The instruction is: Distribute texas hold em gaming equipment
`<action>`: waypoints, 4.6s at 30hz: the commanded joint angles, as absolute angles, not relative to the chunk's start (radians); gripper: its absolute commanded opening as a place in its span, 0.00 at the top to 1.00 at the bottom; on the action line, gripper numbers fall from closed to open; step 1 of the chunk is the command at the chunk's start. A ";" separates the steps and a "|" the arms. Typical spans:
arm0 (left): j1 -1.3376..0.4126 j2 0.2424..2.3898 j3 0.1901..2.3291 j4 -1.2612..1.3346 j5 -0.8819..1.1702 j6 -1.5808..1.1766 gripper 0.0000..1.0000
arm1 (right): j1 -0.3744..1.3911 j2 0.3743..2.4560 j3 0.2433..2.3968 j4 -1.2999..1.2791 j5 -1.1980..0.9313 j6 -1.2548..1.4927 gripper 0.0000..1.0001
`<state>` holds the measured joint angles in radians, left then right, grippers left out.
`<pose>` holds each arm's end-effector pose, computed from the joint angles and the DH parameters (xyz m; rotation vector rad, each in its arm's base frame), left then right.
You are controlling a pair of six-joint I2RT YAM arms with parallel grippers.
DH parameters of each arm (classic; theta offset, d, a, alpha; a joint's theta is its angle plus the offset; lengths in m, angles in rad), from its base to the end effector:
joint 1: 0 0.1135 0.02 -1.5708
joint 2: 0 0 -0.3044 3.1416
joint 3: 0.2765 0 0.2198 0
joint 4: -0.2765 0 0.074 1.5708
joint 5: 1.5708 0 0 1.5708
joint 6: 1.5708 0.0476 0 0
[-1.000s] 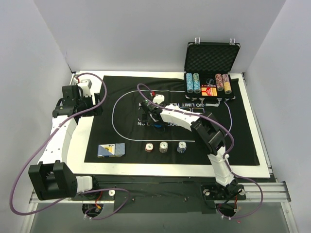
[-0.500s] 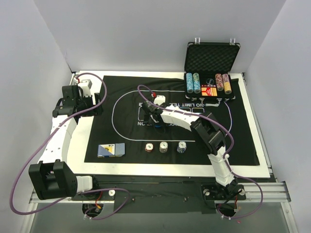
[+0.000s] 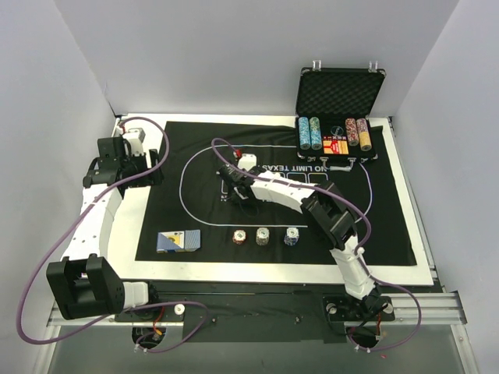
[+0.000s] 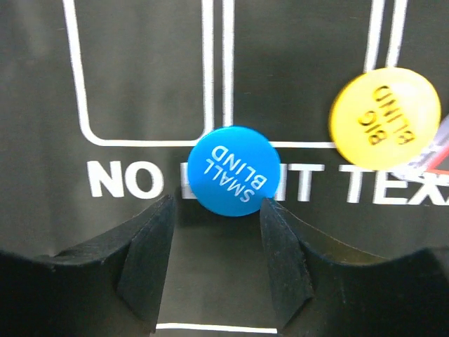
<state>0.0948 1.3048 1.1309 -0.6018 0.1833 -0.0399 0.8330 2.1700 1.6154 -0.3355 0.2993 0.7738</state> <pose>0.2446 0.0145 0.3451 -0.0672 2.3368 -0.1877 0.3321 0.3444 0.2117 0.0580 2.4403 0.3661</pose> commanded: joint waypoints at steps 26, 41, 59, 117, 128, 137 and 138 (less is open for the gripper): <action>0.233 1.325 1.170 -0.597 0.285 -0.020 0.16 | 0.845 2.161 1.769 -0.397 0.307 0.742 0.32; 0.230 1.310 1.183 -0.618 0.302 -0.026 0.15 | 0.779 2.197 1.695 -0.344 0.268 0.729 0.25; 0.230 1.307 1.181 -0.617 0.302 -0.026 0.15 | 0.801 2.256 1.695 -0.342 0.267 0.746 0.43; 0.239 1.302 1.129 -0.644 0.336 -0.005 0.14 | 0.706 1.970 1.502 -0.333 0.305 0.488 0.16; 0.239 1.298 1.143 -0.657 0.345 -0.005 0.14 | 0.669 2.016 1.457 -0.331 0.290 0.492 0.15; 0.239 1.301 1.157 -0.660 0.345 -0.006 0.13 | 0.670 2.065 1.514 -0.302 0.250 0.476 0.15; 0.239 1.301 1.158 -0.661 0.344 -0.006 0.13 | 0.669 2.072 1.522 -0.304 0.238 0.472 0.16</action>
